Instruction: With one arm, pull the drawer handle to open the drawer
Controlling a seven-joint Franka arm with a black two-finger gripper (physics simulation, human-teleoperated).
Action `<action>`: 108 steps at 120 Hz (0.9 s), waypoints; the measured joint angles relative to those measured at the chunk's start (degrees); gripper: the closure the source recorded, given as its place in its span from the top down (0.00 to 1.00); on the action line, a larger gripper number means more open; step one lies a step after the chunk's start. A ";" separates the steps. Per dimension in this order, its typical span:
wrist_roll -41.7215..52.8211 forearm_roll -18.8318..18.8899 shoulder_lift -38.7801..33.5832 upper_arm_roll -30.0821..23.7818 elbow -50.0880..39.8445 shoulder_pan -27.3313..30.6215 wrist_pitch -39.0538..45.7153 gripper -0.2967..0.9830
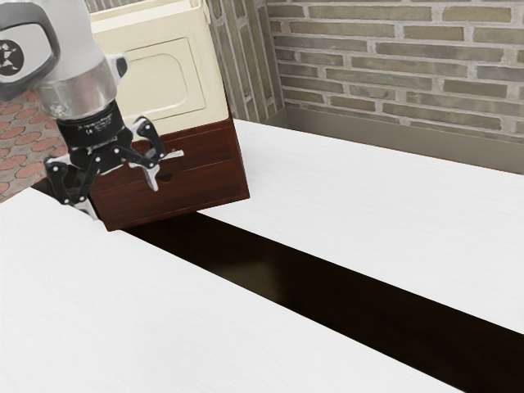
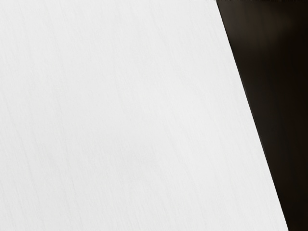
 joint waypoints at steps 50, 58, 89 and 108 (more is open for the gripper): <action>-10.51 0.17 -0.22 -0.18 -2.67 -2.05 7.32 0.77; -11.67 0.39 0.68 -0.09 -2.56 -0.02 7.53 0.77; -15.52 0.65 5.75 0.14 1.36 8.03 8.95 0.77; -17.28 0.59 10.63 0.31 6.97 11.36 9.95 0.77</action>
